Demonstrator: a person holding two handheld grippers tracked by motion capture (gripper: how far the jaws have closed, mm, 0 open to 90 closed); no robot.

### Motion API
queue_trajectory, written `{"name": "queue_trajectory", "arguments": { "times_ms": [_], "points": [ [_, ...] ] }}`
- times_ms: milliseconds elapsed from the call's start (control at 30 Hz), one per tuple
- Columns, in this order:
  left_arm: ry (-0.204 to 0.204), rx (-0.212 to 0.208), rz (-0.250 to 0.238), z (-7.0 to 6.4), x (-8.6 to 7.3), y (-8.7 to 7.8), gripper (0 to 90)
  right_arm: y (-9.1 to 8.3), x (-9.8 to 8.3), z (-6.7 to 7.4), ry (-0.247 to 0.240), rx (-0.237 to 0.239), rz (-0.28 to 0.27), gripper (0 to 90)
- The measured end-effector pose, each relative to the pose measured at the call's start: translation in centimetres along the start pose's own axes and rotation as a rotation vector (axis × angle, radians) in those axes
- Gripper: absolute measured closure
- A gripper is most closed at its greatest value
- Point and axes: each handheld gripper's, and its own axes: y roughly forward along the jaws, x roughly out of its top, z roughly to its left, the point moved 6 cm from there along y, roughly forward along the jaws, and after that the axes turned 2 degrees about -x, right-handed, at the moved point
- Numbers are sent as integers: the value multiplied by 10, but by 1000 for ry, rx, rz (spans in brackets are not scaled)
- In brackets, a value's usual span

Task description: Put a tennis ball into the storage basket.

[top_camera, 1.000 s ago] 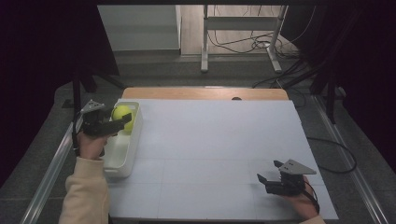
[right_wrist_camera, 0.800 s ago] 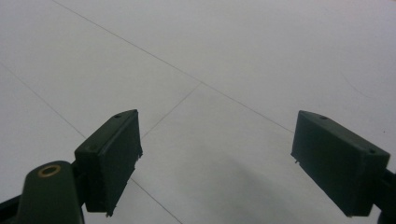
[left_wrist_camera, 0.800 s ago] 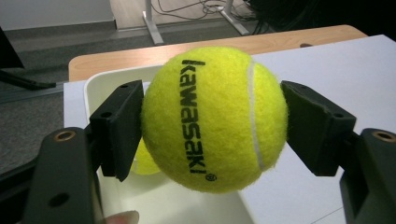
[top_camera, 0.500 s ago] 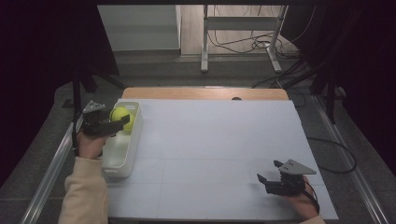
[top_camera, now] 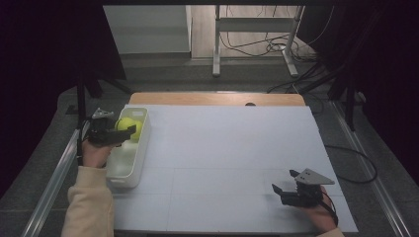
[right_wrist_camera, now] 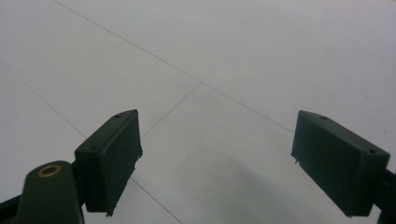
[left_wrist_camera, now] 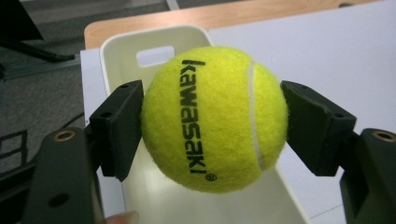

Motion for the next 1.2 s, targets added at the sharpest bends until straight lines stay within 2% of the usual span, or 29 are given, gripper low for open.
{"name": "queue_trajectory", "arguments": {
  "times_ms": [167,333,633,700,767,933,1200],
  "points": [
    [34,-1,65,-3,-6,3,261,0,0,0,1,0,3,164],
    [52,13,98,-5,-8,6,260,0,0,0,1,-1,0,164],
    [49,21,108,-2,-10,6,259,0,0,0,1,-2,2,164],
    [48,28,101,-2,-10,5,254,0,0,0,0,-1,1,164],
    [39,32,77,-1,-7,3,207,0,0,0,1,-1,2,164],
    [23,-4,9,-5,0,-4,111,0,0,0,-1,-2,2,164],
    [39,-79,-46,-17,5,-9,93,0,0,0,0,-3,2,164]
  ]
}}
